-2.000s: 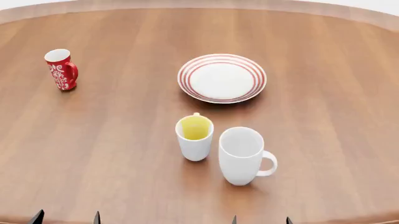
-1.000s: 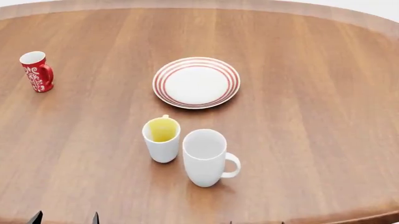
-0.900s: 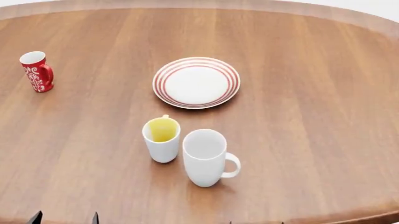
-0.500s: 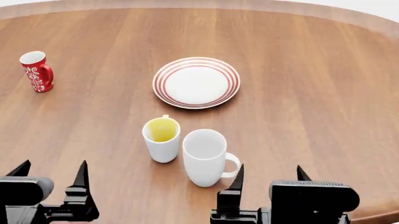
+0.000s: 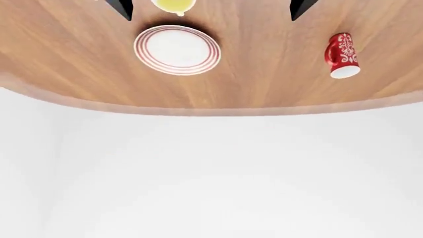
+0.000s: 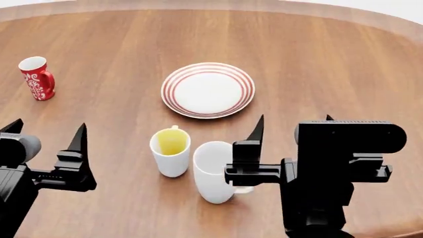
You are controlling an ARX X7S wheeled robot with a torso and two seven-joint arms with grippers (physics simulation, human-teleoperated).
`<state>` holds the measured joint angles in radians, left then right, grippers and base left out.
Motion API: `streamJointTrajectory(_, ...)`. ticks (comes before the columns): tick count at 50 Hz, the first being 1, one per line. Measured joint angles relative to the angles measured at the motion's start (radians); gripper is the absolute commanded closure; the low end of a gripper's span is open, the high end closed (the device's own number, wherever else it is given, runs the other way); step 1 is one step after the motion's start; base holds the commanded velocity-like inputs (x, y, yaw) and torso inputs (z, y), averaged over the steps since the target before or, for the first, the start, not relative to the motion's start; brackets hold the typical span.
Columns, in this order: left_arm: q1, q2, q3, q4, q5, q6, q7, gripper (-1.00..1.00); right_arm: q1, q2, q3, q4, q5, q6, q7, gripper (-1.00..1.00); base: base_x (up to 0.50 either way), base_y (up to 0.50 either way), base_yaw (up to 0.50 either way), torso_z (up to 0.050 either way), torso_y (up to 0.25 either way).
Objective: Pick up the red mug and put it on the plate
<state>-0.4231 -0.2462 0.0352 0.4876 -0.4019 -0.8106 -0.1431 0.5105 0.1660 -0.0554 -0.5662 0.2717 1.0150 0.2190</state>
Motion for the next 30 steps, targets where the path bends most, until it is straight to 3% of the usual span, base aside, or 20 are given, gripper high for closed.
streamJointTrajectory(30,-0.027,-0.020,0.001,0.028,-0.029,-0.035,-0.014,-1.00,0.051,0.003,0.016,-0.042,0.047,0.085,0.018,-1.00,0.50,0.00,0.00,0.000,0.001)
